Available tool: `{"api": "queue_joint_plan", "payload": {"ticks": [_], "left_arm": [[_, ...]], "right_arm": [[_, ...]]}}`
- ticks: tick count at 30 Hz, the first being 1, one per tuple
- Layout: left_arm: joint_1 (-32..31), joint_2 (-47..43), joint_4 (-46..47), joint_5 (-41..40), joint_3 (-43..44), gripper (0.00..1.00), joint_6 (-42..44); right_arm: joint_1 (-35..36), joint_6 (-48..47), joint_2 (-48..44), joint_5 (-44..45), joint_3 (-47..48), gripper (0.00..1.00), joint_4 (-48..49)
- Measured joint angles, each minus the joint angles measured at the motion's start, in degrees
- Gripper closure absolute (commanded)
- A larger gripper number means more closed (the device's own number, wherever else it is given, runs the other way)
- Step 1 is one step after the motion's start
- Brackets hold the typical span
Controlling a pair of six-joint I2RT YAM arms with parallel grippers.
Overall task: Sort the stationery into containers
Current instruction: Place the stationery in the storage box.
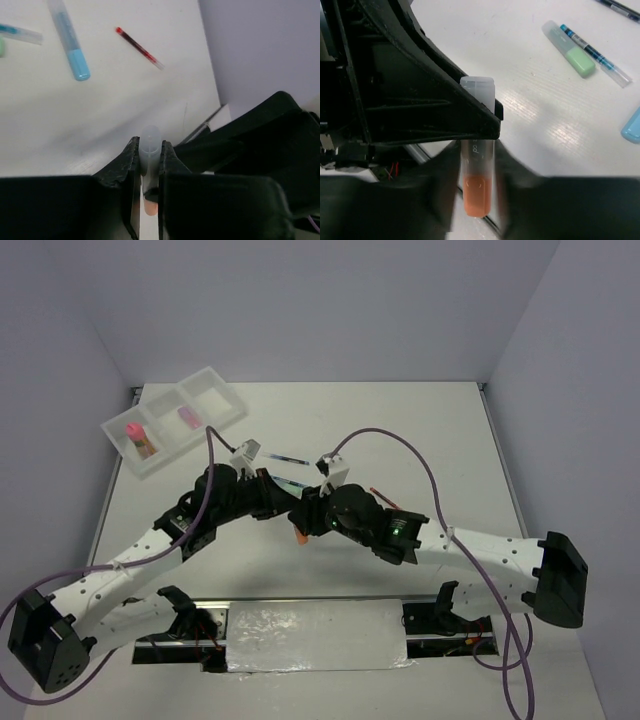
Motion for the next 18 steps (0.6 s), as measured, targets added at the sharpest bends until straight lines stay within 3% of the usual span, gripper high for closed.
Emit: {"api": "queue_joint_plan", "payload": {"ticks": [1, 3, 4, 7, 12, 18], "left_arm": [[0.0, 0.5, -0.9, -1.0, 0.5, 1.0, 0.0], [-0.2, 1.9, -4.7, -6.8, 2.6, 1.0, 1.0], [0.0, 2.9, -8.1, -10.8, 4.5, 1.0, 1.4], [4.6, 8.6, -17.9, -22.7, 13.3, 1.0, 2.4], [21.0, 21.9, -26.4, -38.2, 31.3, 0.98, 3.3], [32.6, 47.7, -34.9, -47.8, 64.4, 0.94, 6.9]], "right_arm": [[-0.5, 0.2, 0.5, -0.1, 0.1, 0.32, 0.1], [-1.4, 1.2, 1.4, 1.0, 0.9, 0.17, -0.5], [-1.7, 1.4, 1.6, 2.0, 1.2, 0.04, -1.2], [-3.1, 2.9, 0.9, 6.6, 1.6, 0.02, -4.6], [-4.2, 5.7, -3.4, 14.6, 1.6, 0.02, -14.1], [-4.1, 5.6, -10.4, 16.6, 1.2, 0.02, -19.5]]}}
